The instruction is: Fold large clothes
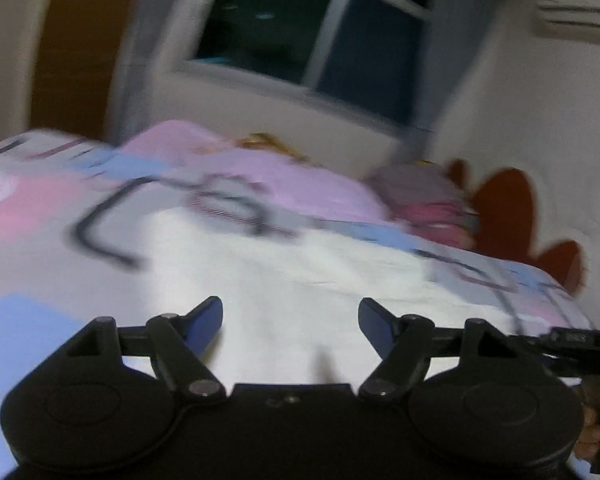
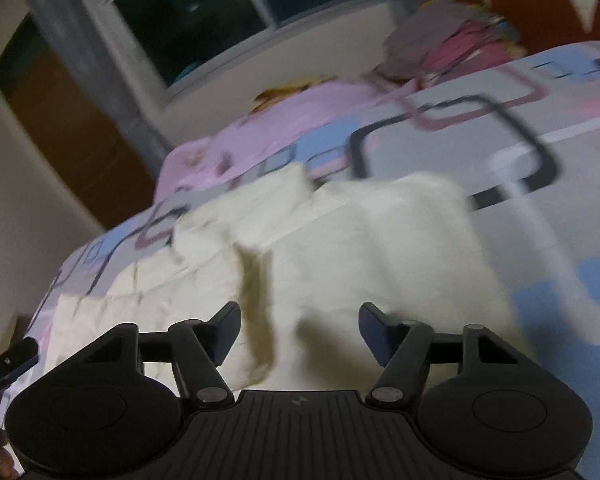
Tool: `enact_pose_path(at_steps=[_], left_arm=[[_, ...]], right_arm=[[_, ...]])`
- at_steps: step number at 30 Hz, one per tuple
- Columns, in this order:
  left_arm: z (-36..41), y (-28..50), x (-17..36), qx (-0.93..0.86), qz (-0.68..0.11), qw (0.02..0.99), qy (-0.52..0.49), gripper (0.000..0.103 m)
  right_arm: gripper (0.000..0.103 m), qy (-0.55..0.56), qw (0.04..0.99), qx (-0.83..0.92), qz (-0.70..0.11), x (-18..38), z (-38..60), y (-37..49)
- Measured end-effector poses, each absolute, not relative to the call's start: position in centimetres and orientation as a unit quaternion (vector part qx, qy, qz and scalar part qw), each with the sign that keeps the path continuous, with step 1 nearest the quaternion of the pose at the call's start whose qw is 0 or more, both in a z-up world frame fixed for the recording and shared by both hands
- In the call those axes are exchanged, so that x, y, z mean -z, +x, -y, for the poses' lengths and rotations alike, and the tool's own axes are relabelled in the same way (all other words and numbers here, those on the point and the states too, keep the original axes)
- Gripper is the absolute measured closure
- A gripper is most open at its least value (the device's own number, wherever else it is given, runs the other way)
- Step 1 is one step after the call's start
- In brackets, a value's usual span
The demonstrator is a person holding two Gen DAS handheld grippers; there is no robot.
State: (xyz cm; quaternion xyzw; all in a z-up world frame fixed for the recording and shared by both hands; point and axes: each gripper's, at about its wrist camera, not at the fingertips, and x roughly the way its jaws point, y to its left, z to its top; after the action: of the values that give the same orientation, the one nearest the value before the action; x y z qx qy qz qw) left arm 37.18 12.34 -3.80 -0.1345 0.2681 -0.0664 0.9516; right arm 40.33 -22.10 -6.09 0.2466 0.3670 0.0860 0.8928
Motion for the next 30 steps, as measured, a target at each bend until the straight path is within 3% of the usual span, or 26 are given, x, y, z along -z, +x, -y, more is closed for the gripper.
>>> enact_pose_path(at_steps=[4, 6, 7, 8, 15, 30], left_arm=[[-15.0, 37.3, 5.5, 0.026, -0.299, 0.94, -0.162, 0.037], [-15.1, 37.6, 6.2, 0.027, -0.312, 0.935, -0.165, 0.037], [-14.9, 37.8, 6.4, 0.029, -0.315, 0.935, -0.163, 0.037], [-14.6, 38.0, 6.5, 0.034, -0.316, 0.934, -0.162, 0.037], [-13.2, 39.9, 8.1, 0.066, -0.324, 0.929, -0.167, 0.033], [-15.0, 40.6, 10.2, 0.033, -0.371, 0.915, -0.156, 0.039]], right_arm=[[0.038, 0.231, 0.881, -0.108, -0.398, 8.0, 19.1, 42.4], [0.069, 0.204, 0.881, -0.12, -0.41, 8.1, 17.9, 43.0], [0.091, 0.196, 0.881, -0.125, -0.412, 8.0, 17.6, 43.1], [0.097, 0.187, 0.885, -0.125, -0.408, 7.8, 17.4, 43.0], [0.1, 0.152, 0.933, -0.029, -0.325, 3.6, 22.2, 40.7], [0.099, 0.118, 0.912, -0.01, -0.392, 7.4, 24.8, 41.5]])
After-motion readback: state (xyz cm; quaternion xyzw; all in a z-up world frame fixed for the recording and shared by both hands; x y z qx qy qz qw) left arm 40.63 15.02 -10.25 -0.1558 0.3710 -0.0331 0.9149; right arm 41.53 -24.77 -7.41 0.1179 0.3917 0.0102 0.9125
